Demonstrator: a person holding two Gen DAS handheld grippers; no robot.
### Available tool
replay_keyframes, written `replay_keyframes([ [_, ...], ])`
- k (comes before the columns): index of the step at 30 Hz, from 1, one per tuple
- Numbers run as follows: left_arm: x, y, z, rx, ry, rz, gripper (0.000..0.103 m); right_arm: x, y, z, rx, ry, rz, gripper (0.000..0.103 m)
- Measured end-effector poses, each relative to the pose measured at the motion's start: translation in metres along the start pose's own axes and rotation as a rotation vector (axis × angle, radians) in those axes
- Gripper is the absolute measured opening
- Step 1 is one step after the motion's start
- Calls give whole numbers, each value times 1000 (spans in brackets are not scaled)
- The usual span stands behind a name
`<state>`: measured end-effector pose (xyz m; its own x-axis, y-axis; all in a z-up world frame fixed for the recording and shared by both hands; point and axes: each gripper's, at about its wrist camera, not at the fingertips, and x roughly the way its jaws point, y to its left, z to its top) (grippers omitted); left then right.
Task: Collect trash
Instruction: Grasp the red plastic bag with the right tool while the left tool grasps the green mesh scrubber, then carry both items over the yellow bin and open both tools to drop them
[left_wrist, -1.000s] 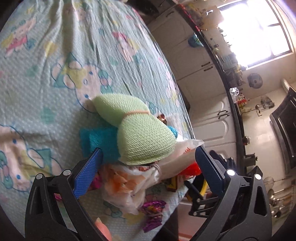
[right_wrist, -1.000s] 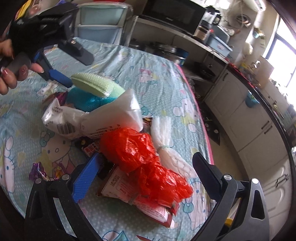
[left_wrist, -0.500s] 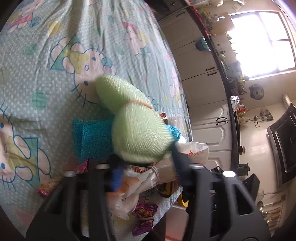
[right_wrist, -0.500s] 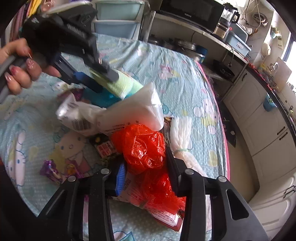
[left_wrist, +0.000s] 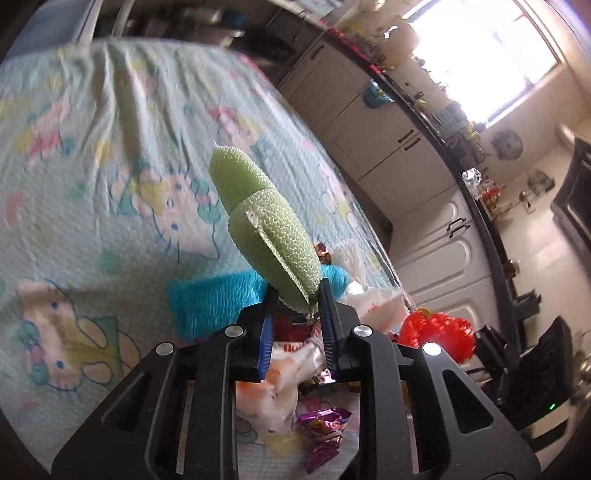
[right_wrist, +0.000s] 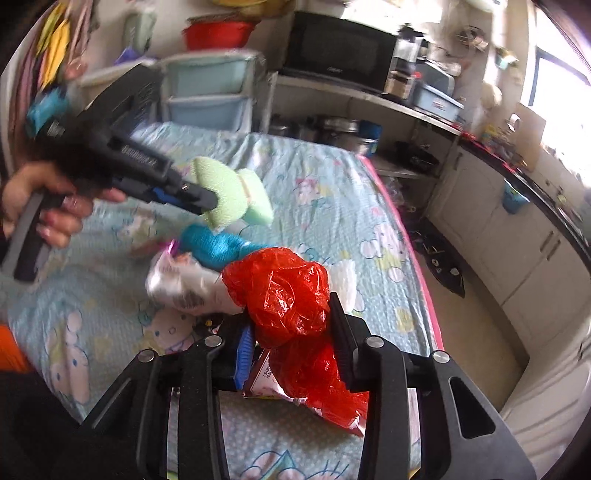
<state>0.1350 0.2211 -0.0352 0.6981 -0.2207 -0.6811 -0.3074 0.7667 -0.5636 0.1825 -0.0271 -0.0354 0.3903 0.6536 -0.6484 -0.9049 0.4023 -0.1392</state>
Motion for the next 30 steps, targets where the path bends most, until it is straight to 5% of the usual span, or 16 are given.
replay_keyframes([
  [8, -18, -40, -4, 161, -71, 38, 15, -38, -12, -11, 126, -77, -69, 34],
  [30, 14, -193, -33, 512, -92, -103, 16, -152, -84, -60, 399, -233, -363, 34],
])
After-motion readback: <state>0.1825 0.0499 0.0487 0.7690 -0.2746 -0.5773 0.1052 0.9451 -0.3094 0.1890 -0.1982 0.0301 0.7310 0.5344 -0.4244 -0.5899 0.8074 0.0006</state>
